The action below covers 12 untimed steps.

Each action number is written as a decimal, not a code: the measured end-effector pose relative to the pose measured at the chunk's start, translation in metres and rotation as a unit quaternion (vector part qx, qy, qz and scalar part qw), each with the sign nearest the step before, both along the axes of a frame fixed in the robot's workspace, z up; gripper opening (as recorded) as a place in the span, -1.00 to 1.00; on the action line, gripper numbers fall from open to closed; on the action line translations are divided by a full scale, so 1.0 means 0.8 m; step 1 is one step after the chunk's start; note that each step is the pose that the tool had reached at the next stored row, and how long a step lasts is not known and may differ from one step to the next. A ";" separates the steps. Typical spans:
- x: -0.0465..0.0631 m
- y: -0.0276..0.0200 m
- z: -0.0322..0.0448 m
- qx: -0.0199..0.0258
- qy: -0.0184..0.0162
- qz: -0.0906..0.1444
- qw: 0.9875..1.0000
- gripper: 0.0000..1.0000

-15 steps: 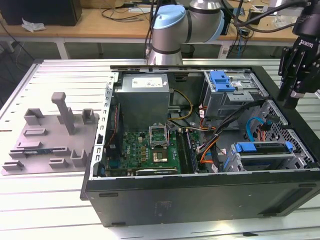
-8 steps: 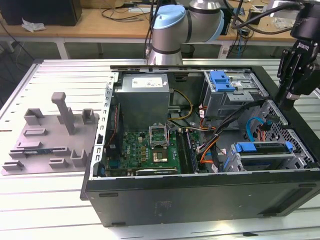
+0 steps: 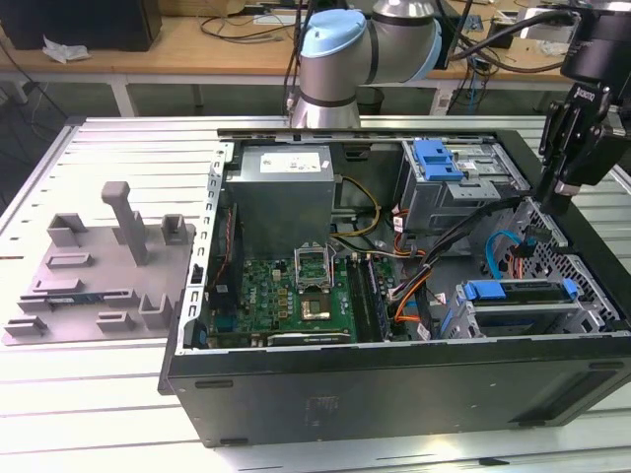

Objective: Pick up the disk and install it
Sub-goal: 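Insert the first disk wire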

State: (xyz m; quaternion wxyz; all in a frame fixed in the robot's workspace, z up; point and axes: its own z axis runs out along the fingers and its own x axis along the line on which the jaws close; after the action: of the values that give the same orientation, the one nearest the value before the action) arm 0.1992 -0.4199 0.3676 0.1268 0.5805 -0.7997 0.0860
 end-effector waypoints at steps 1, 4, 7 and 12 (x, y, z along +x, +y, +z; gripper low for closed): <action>0.000 0.0011 -0.0014 -0.002 0.000 0.000 1.000 -0.22; 0.000 0.0067 -0.0147 -0.017 0.001 -0.003 1.000 -0.22; -0.004 0.0066 -0.0161 -0.018 0.001 -0.003 1.000 -0.22; -0.005 0.0067 -0.0179 -0.025 0.001 -0.003 1.000 -0.22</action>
State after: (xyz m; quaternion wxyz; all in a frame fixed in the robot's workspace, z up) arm 0.1955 -0.4146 0.3533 0.1423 0.5747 -0.7990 0.1051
